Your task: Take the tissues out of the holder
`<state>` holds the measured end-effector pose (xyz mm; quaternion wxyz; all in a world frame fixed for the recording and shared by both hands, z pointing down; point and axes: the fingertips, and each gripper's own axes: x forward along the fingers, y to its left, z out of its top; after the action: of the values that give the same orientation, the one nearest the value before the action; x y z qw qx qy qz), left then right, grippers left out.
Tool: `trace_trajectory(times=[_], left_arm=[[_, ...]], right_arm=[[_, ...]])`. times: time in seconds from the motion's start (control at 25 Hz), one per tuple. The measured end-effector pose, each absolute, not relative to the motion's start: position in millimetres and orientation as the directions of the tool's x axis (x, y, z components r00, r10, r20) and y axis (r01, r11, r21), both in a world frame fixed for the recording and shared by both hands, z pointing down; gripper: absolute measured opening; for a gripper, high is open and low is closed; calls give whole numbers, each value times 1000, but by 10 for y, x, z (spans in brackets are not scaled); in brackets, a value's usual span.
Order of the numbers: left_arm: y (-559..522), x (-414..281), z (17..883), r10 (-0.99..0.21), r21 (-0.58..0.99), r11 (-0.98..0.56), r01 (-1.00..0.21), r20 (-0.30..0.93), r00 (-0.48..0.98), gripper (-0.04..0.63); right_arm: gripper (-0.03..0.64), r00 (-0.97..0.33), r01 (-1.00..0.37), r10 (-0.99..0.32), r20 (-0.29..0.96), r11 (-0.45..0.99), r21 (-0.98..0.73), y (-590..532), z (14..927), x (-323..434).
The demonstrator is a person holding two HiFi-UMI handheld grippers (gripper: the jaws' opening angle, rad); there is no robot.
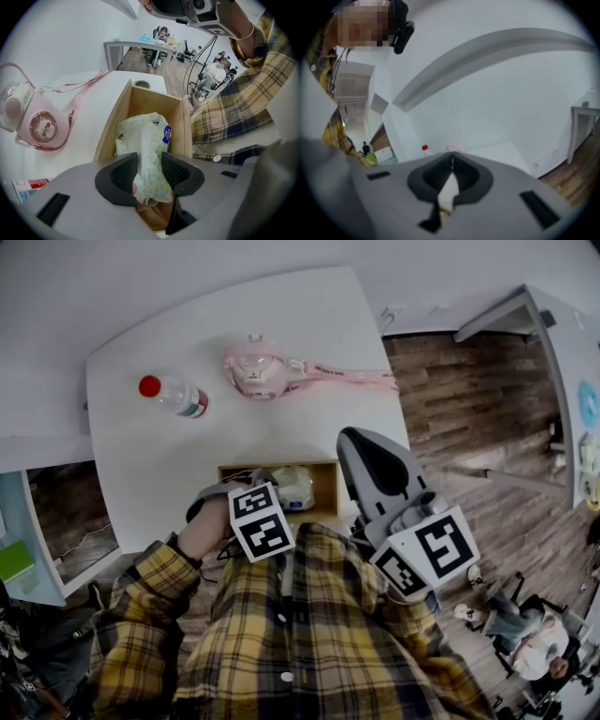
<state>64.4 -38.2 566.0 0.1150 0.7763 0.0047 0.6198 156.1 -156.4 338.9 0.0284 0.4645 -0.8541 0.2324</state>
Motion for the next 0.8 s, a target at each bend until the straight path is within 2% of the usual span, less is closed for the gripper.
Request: trace_trajectory(times=[0.28,0.48,0.8], left_arm=[[-349,630,5838,136,148,-987,-69,978,157,162],[-344,639,5852,150,163,-984,-74,977,153,156],[-382,642,5865,136,152,-985,-79,976,172,63]], right_arm=[[12,-554,-813,-789,265,444,-376,-1551,3409,1613],[12,-547,-817,-794,265,438,-376,-1541,3397,1638],[12,-552,-816,-790,267,446,-368,-1539,3397,1615]])
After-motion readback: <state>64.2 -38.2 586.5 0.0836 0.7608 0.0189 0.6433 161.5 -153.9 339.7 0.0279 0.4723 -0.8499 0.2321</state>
